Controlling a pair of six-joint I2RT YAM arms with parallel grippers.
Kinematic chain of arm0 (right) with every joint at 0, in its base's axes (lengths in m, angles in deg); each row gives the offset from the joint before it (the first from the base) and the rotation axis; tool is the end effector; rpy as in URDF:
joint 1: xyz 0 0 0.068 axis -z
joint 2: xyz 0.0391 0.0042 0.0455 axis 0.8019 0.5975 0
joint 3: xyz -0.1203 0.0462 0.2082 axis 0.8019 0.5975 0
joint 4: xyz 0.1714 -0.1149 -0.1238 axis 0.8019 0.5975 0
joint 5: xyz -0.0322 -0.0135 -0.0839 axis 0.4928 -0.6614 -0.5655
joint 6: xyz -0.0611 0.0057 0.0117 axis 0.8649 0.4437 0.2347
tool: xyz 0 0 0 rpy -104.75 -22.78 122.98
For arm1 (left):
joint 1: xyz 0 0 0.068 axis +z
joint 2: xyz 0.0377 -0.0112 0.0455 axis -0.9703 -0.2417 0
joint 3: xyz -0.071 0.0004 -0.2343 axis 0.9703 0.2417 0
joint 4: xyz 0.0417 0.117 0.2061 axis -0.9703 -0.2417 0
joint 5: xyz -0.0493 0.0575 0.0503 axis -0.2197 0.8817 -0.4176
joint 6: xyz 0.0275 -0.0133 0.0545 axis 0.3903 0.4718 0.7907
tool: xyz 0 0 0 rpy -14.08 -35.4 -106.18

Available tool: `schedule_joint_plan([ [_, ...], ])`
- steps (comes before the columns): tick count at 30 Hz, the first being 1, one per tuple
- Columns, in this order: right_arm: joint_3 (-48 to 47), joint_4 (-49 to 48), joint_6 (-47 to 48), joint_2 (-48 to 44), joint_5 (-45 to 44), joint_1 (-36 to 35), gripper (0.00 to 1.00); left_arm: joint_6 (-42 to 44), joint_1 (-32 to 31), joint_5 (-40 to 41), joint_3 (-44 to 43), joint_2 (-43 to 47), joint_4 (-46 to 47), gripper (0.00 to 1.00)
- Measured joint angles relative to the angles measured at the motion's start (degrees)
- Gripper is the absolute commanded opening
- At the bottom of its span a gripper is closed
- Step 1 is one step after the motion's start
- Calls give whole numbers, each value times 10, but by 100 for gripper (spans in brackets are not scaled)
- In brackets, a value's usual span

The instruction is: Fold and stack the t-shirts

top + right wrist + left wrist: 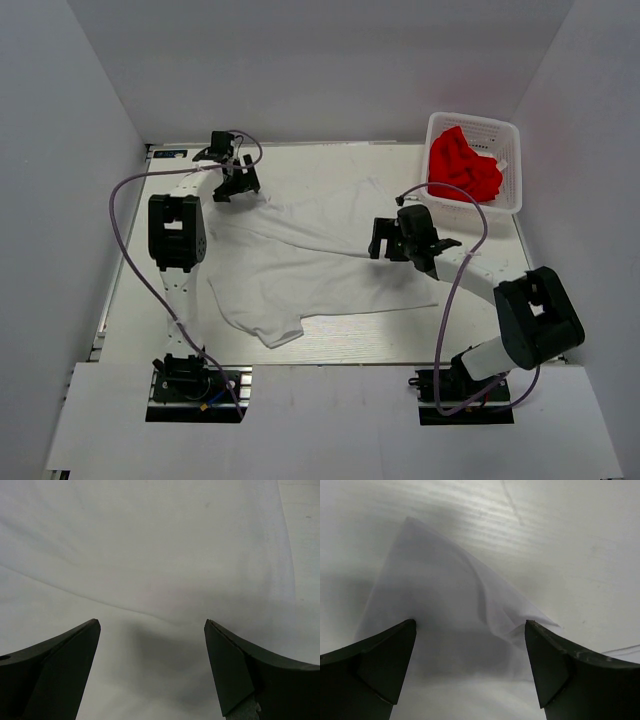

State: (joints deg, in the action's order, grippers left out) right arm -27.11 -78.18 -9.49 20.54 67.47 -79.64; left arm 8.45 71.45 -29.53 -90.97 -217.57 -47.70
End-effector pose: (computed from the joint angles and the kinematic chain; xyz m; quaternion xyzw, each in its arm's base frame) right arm 0.2638 0.1249 0.1685 -0.0152 0.9040 0.1291 0.4072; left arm 0.4639 -0.0371 0.1438 -0.1265 0.9567 -0.0550 0.2562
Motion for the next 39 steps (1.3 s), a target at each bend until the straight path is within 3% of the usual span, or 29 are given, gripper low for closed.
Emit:
schedule_joint_plan([
  [7,-32,0,-2,27,3,0,90,1,-5,21,-168,-106,-10,100],
  [11,-49,-2,8,28,3,1,90,11,-5,19,-257,-170,39,100],
  [18,-52,-11,33,28,9,0,90,27,-4,3,-271,-185,98,100],
  [24,-51,-20,38,17,19,0,90,33,-4,-21,-270,-145,92,100],
  [27,-50,-20,32,6,18,0,90,30,-4,-34,-199,-56,76,100],
  [34,-50,-15,34,1,35,-23,90,-41,-14,-19,160,260,78,100],
  [39,-51,-14,44,2,63,-102,90,-113,-34,-10,361,336,57,100],
])
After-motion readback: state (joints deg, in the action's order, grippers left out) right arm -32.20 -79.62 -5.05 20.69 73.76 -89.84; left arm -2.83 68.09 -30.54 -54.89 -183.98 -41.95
